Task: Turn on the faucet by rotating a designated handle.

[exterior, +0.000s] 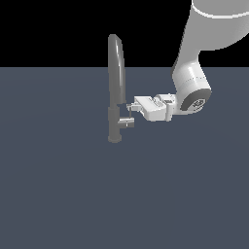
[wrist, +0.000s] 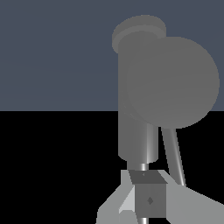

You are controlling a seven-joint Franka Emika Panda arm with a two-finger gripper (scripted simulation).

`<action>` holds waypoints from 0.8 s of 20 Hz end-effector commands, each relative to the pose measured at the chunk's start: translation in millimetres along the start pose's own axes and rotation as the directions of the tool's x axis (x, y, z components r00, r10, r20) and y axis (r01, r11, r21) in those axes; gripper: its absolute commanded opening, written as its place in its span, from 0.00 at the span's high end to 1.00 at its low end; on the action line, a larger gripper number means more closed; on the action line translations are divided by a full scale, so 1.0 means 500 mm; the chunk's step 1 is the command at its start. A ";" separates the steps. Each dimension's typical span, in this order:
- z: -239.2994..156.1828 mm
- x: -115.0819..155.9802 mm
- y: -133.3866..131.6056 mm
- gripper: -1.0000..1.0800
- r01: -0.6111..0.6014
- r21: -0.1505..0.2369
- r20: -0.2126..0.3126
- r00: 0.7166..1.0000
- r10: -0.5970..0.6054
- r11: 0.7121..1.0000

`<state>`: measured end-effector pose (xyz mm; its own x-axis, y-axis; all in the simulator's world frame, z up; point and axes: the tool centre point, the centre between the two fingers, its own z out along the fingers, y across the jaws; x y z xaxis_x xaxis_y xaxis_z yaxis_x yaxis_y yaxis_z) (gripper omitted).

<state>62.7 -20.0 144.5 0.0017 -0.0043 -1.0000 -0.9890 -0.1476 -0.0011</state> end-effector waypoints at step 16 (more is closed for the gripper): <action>0.000 0.016 0.082 1.00 0.002 -0.005 0.002 1.000 -0.002 1.000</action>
<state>32.4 -24.4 143.9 0.0181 -0.0054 -0.9998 -0.9889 -0.1478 -0.0171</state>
